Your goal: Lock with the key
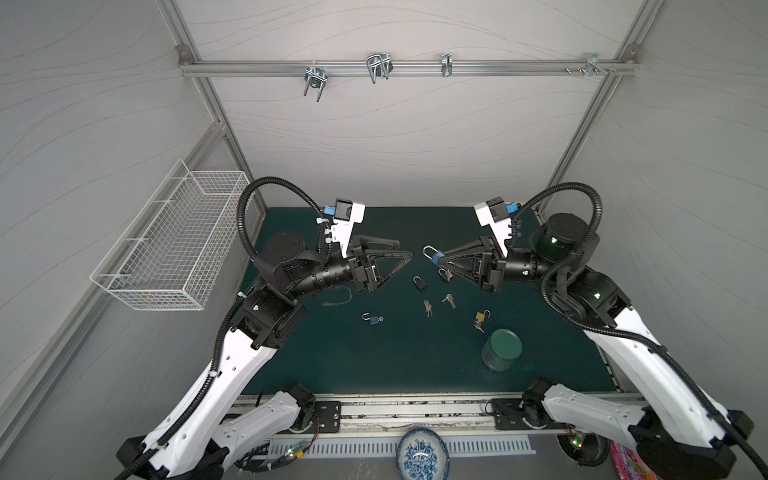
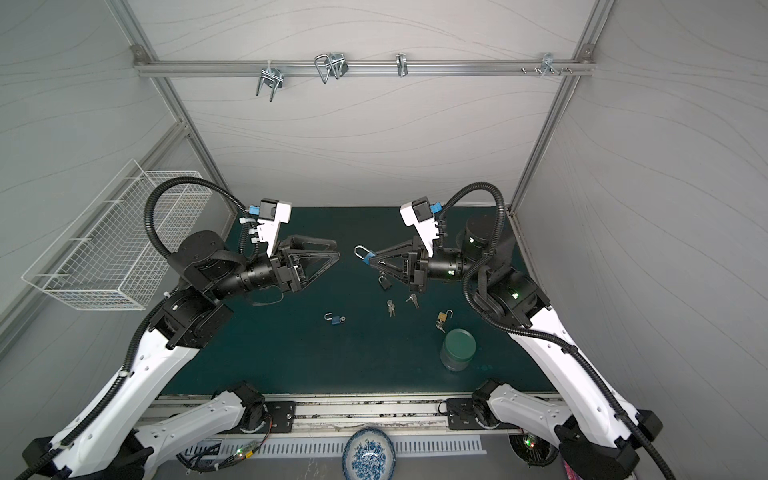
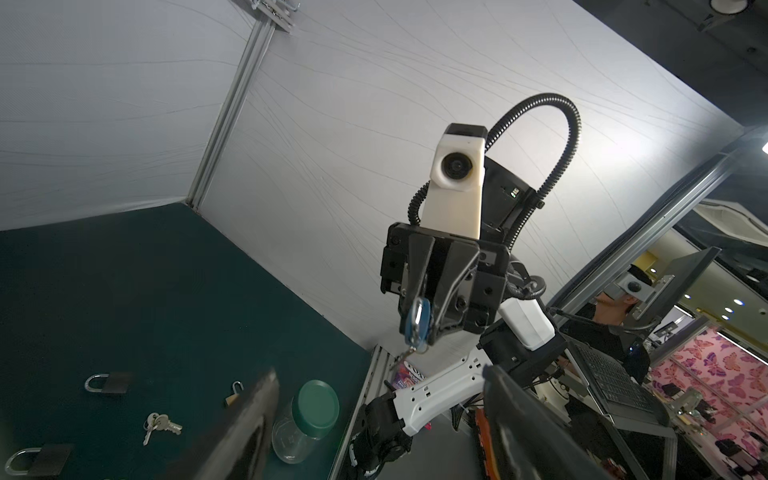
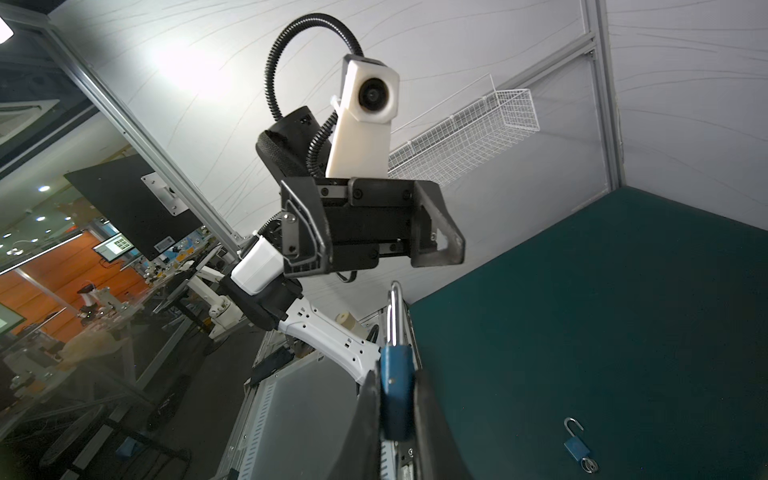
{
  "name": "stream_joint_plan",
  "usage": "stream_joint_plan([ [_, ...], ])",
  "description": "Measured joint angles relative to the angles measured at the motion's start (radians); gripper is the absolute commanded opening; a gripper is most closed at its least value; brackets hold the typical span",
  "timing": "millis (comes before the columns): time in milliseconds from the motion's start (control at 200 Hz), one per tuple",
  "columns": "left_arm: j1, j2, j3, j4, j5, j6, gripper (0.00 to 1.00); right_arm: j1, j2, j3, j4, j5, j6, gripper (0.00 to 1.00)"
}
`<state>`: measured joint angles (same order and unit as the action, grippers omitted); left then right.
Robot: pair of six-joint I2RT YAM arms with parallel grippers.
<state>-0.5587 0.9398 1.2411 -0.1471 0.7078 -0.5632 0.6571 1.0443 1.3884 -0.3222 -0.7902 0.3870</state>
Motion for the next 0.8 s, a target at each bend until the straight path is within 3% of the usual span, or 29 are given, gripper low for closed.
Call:
stream_joint_plan([
  [340, 0.0, 0.079, 0.081, -0.112, 0.105, 0.124, 0.63, -0.025, 0.14, 0.249, -0.385, -0.078, -0.192, 0.0],
  [800, -0.008, 0.148, 0.081, -0.117, 0.187, 0.137, 0.34, -0.025, 0.185, 0.249, -0.473, -0.132, -0.219, 0.0],
])
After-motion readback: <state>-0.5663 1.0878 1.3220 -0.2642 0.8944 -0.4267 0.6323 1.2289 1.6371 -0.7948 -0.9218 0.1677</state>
